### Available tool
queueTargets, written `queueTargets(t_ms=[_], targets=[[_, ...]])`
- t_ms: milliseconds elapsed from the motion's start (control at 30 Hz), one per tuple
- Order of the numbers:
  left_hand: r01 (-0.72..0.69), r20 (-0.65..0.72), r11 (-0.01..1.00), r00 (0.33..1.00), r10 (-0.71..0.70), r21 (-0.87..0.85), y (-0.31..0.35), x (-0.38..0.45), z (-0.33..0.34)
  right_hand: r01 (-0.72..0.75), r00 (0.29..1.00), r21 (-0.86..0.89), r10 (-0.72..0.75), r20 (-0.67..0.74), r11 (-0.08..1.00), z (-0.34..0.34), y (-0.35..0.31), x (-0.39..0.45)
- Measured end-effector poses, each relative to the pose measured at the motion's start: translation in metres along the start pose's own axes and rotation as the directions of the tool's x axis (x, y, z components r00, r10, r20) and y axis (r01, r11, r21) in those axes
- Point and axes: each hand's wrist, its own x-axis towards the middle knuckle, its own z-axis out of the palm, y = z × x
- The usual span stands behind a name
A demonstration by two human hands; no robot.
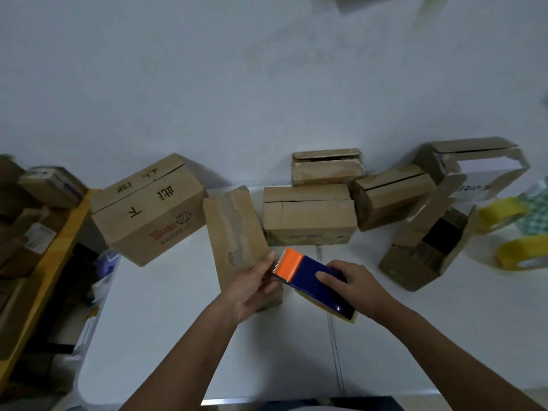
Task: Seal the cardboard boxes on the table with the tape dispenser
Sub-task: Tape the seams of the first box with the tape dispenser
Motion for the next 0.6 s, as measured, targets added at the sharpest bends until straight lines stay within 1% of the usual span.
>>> queueTargets(t_ms=[67,167,333,467,533,600], targets=[[0.025,0.019,0.999,1.000,-0.025,-0.038,0.0053,-0.0034,-0.0012,0.000,1.000,-0.011,0.000,0.003,1.000,0.0003,0.0004,0.0004],[0.049,0.038,0.998,0.998,-0.048,-0.037,0.0083,-0.0076,-0.0011,-0.003,1.000,-0.008,0.003,0.019,1.000,0.0012,0.0011,0.0014],[0.042,0.013,0.998,0.999,-0.042,-0.044,0.0081,-0.0099,-0.0013,0.009,0.999,-0.002,-0.009,0.040,1.000,0.0031,0.0002,0.0028],[0.027,-0.003,1.000,1.000,-0.027,-0.011,0.0076,-0.0096,-0.0029,0.003,0.998,0.015,-0.004,0.059,1.000,0.0029,0.0006,0.0047],[0.023,-0.010,1.000,1.000,-0.023,0.010,0.0071,-0.0102,-0.0035,0.002,0.999,0.013,-0.003,0.042,1.000,0.0027,-0.0014,0.0049],[-0.011,-0.026,0.997,1.000,0.012,0.071,0.0051,-0.0107,-0.0035,-0.005,1.000,-0.017,0.005,0.012,1.000,0.0033,-0.0036,0.0057]])
